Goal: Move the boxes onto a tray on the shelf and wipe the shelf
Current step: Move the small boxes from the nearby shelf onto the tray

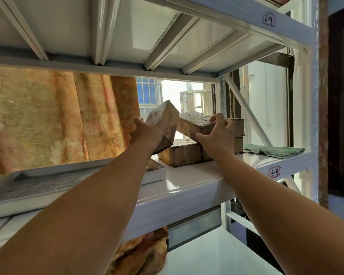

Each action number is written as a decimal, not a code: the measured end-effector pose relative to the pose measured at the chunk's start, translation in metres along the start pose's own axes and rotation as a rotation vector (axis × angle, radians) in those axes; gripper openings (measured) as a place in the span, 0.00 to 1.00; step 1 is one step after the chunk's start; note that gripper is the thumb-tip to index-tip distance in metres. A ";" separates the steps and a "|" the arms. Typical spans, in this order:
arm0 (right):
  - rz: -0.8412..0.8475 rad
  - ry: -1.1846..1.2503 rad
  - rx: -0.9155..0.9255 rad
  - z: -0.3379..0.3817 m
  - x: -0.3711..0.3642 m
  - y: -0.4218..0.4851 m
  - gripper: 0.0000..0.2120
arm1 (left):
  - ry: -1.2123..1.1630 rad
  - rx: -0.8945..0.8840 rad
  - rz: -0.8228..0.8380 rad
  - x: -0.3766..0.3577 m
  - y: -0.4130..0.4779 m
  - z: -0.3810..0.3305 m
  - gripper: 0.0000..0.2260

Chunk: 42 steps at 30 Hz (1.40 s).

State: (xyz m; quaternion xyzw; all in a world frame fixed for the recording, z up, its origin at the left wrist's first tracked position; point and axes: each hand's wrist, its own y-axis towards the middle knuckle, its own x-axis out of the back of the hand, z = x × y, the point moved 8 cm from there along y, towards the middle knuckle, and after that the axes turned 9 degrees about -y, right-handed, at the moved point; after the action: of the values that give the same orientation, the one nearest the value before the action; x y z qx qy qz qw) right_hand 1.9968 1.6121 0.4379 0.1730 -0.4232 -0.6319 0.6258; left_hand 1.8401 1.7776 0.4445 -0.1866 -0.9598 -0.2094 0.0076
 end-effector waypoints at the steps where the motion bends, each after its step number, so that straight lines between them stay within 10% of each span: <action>1: -0.013 0.001 0.004 0.001 0.001 0.000 0.25 | 0.010 -0.018 -0.036 0.003 -0.001 -0.002 0.36; 11: -0.153 -0.033 0.043 0.017 0.019 -0.010 0.38 | 0.004 -0.184 -0.202 0.037 -0.013 -0.030 0.35; 27: 0.217 0.174 0.029 0.157 -0.015 -0.077 0.30 | 0.664 0.106 -0.127 0.198 -0.041 -0.038 0.40; 42: 0.511 0.125 0.089 0.230 -0.046 -0.146 0.34 | 0.684 0.293 -0.043 0.252 -0.084 -0.019 0.28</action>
State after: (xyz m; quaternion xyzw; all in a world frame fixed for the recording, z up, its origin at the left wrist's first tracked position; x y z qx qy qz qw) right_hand 1.7374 1.7074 0.4475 0.1266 -0.4412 -0.4222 0.7817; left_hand 1.5737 1.7884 0.4519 -0.0826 -0.9254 -0.1199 0.3500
